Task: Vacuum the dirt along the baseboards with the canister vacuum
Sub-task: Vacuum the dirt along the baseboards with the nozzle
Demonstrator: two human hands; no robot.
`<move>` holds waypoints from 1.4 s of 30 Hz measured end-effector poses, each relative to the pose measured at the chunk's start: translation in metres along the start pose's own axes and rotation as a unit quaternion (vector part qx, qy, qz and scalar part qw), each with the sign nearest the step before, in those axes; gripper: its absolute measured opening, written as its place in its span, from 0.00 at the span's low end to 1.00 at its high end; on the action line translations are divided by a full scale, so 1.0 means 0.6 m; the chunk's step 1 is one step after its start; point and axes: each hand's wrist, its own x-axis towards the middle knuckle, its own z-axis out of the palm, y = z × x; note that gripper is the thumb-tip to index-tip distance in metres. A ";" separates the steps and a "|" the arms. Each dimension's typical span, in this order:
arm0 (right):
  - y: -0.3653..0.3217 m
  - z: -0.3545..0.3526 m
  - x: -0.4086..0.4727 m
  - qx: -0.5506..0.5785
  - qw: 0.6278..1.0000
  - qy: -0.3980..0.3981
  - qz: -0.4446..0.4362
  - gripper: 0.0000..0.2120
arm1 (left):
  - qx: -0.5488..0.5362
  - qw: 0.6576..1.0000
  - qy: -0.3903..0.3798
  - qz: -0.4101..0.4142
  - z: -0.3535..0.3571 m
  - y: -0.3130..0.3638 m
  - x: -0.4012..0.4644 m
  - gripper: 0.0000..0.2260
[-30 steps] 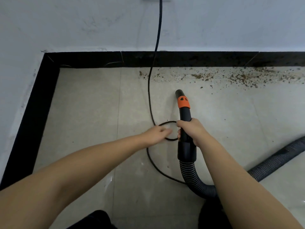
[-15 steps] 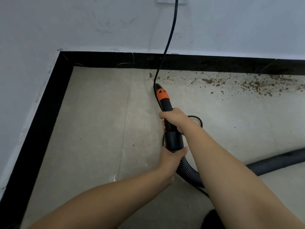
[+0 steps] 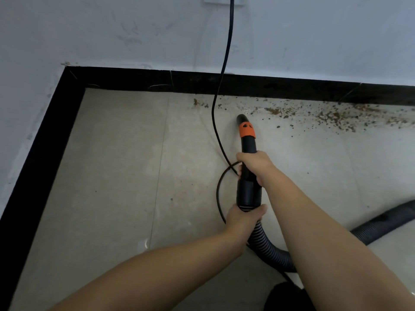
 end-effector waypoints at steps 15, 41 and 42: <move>-0.051 0.074 0.016 -0.056 0.995 -0.086 -0.016 0.05 | -0.086 0.993 0.084 -0.012 -0.019 0.051 0.009 0.16; -0.050 0.098 0.034 -0.004 0.999 -0.045 0.001 0.05 | -0.041 0.997 0.070 -0.007 -0.067 0.068 0.021 0.11; -0.048 0.087 0.035 0.005 0.999 -0.036 0.005 0.06 | -0.037 0.997 0.062 -0.011 -0.061 0.068 0.020 0.09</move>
